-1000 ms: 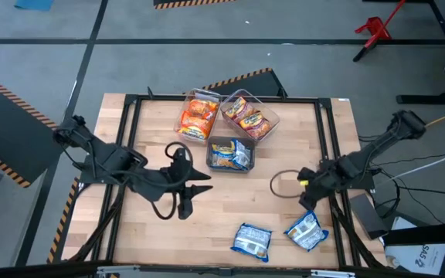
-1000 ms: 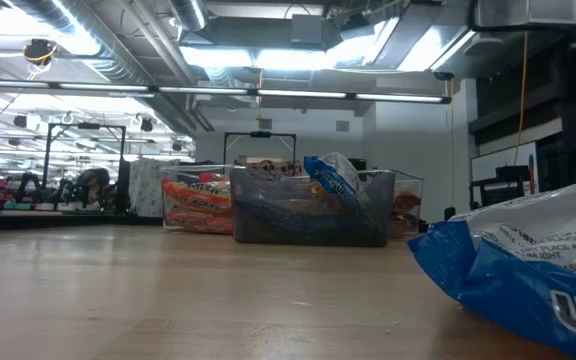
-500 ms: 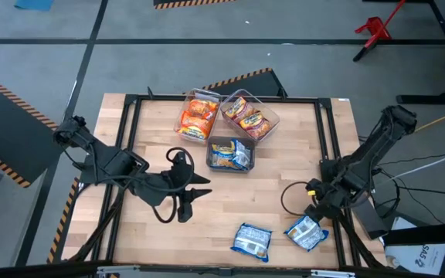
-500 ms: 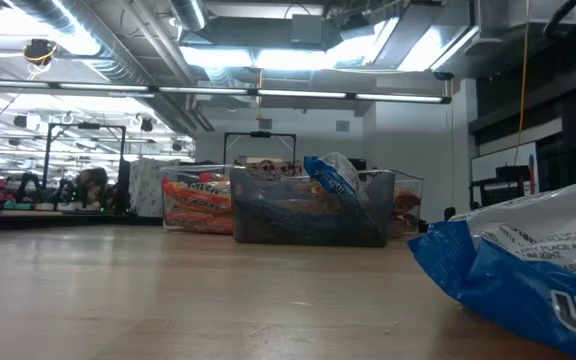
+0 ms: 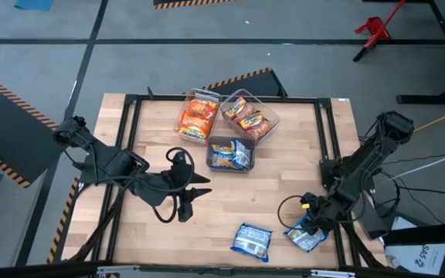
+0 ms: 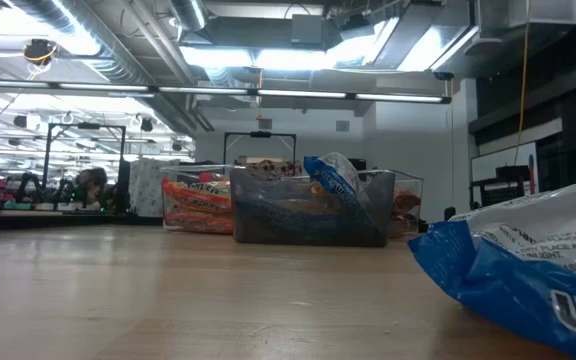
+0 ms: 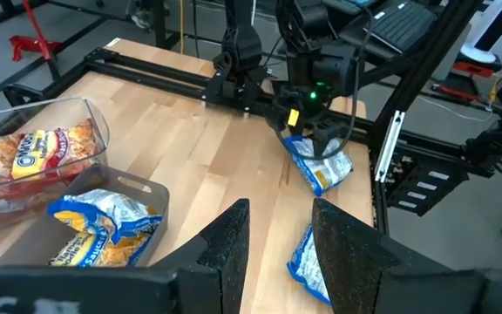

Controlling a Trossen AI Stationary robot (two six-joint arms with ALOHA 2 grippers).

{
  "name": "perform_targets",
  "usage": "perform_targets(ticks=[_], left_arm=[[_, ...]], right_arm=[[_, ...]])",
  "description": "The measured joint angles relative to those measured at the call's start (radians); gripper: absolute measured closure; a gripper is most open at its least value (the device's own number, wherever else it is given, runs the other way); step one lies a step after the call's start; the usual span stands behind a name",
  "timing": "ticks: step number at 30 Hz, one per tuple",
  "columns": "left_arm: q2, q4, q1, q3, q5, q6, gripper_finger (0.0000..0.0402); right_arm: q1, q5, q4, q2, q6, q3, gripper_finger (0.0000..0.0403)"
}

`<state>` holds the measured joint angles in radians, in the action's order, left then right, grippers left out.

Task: Sort Maruchan noodles
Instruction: Put the blue noodle pack into the black transparent bin

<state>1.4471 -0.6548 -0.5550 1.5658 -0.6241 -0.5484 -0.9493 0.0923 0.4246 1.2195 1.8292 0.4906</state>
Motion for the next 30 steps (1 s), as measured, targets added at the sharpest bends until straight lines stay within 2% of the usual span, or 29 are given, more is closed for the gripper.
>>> perform_targets(ticks=[5, 15, 22, 24, 30], left_arm=[[0.0, -0.003, 0.001, 0.0, -0.002, 0.0, 0.0282], [0.0, -0.004, 0.008, 0.0, -0.002, -0.074, 0.0282], [0.0, -0.003, 0.026, 0.0, -0.002, -0.133, 0.0282], [0.0, -0.003, 0.036, 0.0, -0.003, -0.15, 0.0282], [0.0, -0.008, 0.084, 0.0, -0.008, -0.208, 0.0282]], right_arm=[[0.0, 0.003, -0.029, 0.049, 0.001, 0.003, 0.0104], [0.0, -0.031, -0.033, 0.052, 0.028, 0.002, 0.0295], [0.0, -0.103, -0.008, 0.053, 0.034, 0.035, 0.0382], [0.001, -0.133, 0.02, 0.053, 0.03, 0.054, 0.0395], [0.021, -0.24, 0.179, 0.055, 0.028, 0.154, 0.0394]])
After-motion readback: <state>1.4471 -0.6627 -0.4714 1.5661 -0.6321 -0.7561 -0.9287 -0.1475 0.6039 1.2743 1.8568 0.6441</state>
